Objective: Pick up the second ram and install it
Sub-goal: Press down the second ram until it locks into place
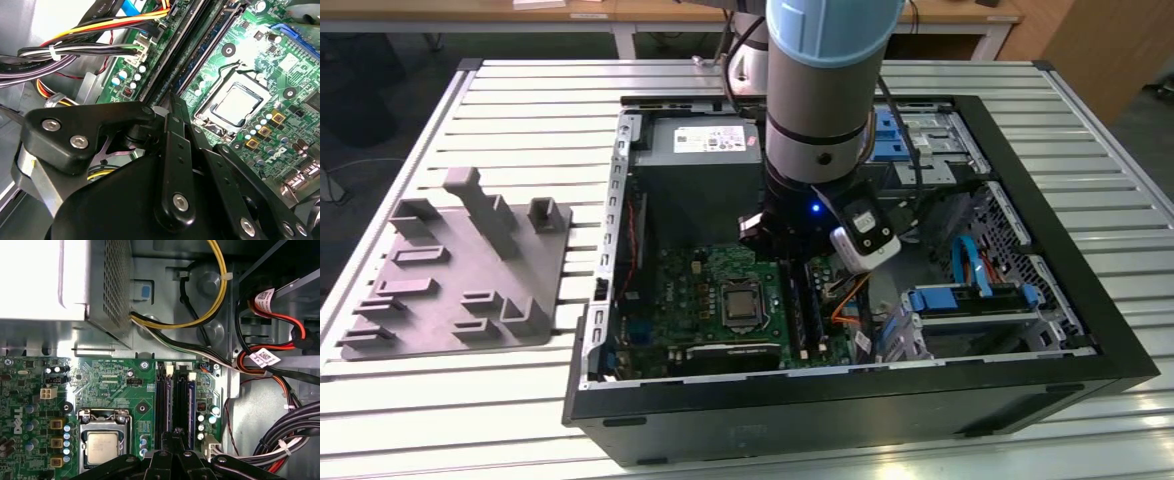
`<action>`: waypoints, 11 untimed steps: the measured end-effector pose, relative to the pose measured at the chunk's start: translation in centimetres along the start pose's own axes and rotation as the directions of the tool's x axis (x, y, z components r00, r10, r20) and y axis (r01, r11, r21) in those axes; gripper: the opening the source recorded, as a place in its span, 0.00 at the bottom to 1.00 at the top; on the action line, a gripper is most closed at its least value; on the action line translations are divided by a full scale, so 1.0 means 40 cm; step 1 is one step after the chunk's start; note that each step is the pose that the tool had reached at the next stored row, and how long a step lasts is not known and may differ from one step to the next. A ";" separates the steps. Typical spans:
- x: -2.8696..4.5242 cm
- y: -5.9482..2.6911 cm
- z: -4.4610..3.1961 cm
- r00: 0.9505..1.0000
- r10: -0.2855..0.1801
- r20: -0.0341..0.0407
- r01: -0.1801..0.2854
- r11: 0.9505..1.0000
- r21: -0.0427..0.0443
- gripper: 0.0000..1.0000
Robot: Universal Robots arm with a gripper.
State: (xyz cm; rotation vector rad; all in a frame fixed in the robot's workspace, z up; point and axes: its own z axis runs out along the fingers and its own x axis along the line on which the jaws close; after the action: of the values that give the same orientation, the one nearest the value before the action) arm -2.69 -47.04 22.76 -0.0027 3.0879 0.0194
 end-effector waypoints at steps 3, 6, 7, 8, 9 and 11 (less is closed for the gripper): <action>0.000 0.000 0.003 1.000 0.000 0.000 0.000 1.000 0.000 0.10; 0.000 0.000 0.006 1.000 0.000 0.000 0.000 1.000 0.000 0.10; 0.000 0.000 0.007 1.000 0.000 0.000 0.000 1.000 0.000 0.10; 0.000 0.000 0.008 1.000 0.000 0.000 0.000 1.000 0.000 0.10; 0.000 0.000 0.009 1.000 0.000 0.000 0.000 1.000 0.000 0.10; 0.001 0.000 0.012 1.000 0.000 0.000 0.000 1.000 0.000 0.10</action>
State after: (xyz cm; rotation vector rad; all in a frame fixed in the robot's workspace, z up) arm -2.69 -47.03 22.29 -0.0027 3.0878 0.0195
